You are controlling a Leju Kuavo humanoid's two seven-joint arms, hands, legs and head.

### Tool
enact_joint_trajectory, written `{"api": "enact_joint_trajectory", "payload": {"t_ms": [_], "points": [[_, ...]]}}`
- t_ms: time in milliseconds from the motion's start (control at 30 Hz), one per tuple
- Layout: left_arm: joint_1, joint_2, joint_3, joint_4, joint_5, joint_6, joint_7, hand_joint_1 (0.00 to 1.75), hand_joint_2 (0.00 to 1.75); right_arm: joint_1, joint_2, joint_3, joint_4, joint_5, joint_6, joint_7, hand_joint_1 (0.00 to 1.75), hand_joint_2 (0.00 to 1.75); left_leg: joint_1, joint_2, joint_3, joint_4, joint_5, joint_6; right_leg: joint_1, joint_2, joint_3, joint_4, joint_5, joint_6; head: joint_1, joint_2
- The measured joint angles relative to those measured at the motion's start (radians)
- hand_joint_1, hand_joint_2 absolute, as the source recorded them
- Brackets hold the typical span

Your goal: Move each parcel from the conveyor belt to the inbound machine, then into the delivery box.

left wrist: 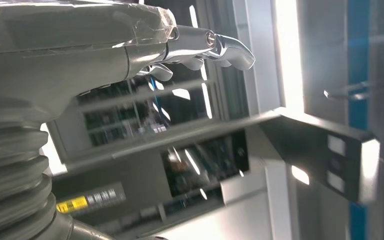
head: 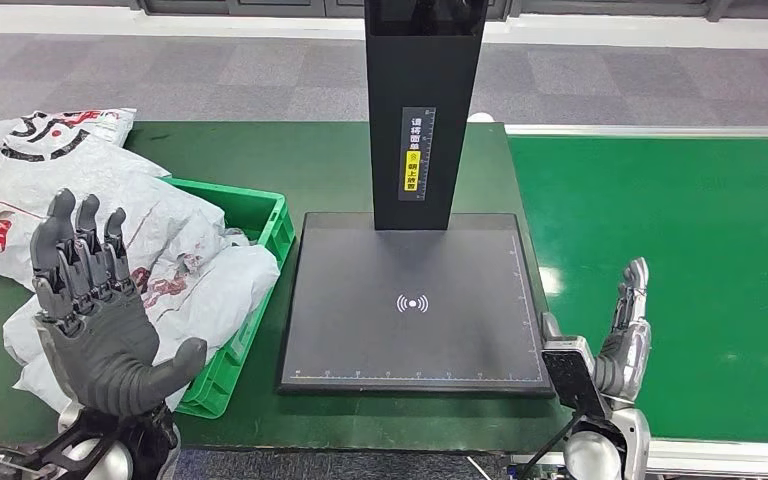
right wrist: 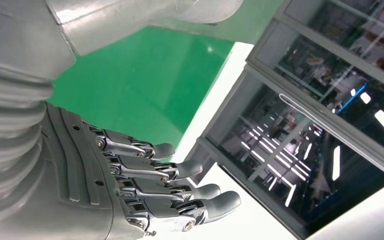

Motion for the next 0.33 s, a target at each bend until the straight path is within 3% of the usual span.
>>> {"api": "enact_joint_trajectory", "payload": {"t_ms": [333], "points": [[0.008, 0.000, 0.000, -0.036, -0.017, -0.021, 0.000, 0.00, 1.75, 0.036, 0.002, -0.018, -0.012, -0.010, -0.029, -0.016, 0.00, 1.75, 0.000, 0.000, 0.000, 0.000, 0.000, 0.000, 0.000, 0.000, 0.000, 0.000, 0.000, 0.000, 0.000, 0.000]]}}
